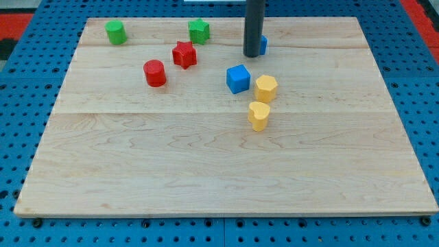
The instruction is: Push the triangle slightly towards the top right side of the board
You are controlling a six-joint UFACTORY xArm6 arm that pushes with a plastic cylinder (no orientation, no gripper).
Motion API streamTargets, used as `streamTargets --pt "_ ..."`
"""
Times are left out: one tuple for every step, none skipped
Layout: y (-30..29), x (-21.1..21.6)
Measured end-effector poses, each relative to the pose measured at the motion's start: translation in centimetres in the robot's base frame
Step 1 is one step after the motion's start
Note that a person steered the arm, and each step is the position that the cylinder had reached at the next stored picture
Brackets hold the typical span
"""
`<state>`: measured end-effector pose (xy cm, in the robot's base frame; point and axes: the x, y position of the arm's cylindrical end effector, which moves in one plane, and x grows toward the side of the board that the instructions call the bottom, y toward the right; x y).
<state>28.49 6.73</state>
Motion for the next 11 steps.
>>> streamTargets --pt "1.8 -1.6" --pt "-2.7 -0.9" --pt "-2.5 -4.0" --pt "0.4 -4.5" --pt "4.6 -3.5" --pt "4.6 -3.2" --pt "5.7 -1.5" --pt "7.0 -1.5" --pt "7.0 -1.6" --pt "8.6 -1.8" --pt "9.6 -1.8"
